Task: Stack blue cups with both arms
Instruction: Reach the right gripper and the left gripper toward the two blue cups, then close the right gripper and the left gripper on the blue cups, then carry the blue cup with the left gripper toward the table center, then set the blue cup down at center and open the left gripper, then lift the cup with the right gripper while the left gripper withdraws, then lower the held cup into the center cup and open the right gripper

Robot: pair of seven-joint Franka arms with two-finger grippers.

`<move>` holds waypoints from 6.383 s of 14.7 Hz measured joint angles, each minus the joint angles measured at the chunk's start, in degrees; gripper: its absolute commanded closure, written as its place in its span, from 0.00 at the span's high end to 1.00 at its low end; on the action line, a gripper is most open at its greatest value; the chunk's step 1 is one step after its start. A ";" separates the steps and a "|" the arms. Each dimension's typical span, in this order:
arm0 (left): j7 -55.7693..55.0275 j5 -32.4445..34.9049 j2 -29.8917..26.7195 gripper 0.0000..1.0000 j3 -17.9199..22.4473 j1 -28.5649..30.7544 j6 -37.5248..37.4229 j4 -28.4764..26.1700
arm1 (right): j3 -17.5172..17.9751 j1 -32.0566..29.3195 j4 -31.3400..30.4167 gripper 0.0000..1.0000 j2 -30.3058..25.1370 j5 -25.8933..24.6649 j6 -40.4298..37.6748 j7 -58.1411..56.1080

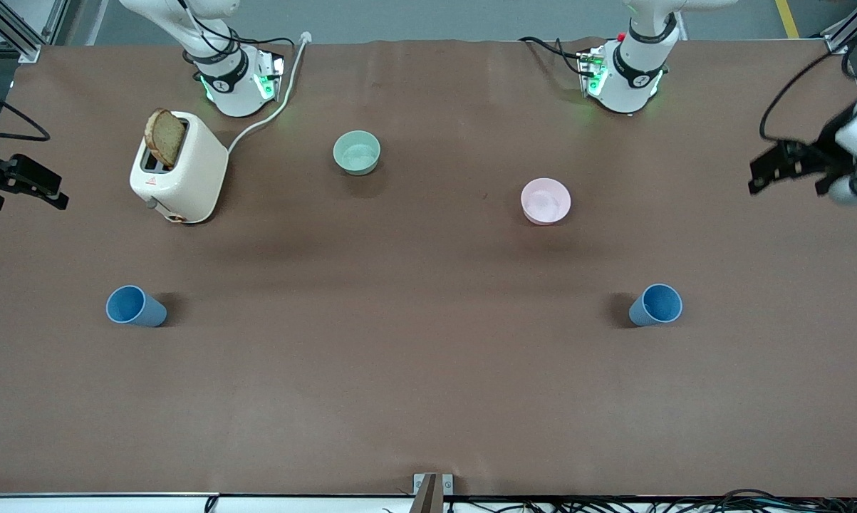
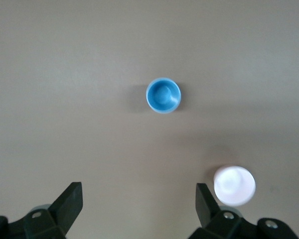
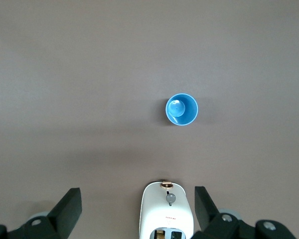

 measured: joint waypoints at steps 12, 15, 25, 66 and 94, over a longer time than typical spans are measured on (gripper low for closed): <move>0.31 0.04 17.93 0.84 -0.01 2.45 27.16 -12.09 | -0.49 -10.05 -3.72 1.00 19.82 0.17 21.99 -5.74; 0.31 0.04 22.67 0.67 -0.20 2.43 30.10 -12.19 | -0.46 -10.39 -6.80 1.00 23.24 0.17 29.90 -6.09; 0.17 -2.75 25.53 0.00 -0.66 2.26 31.12 -11.45 | -0.38 -10.38 -13.86 0.73 28.80 0.29 40.70 -6.17; -72.55 1.91 36.87 1.00 -15.34 -33.75 35.92 3.69 | 1.37 1.81 0.39 0.02 2.54 0.68 -0.30 6.58; -9.02 0.85 -1.27 1.00 -3.59 -1.37 -2.59 5.47 | 1.83 40.20 -2.05 0.00 17.61 4.55 20.96 38.25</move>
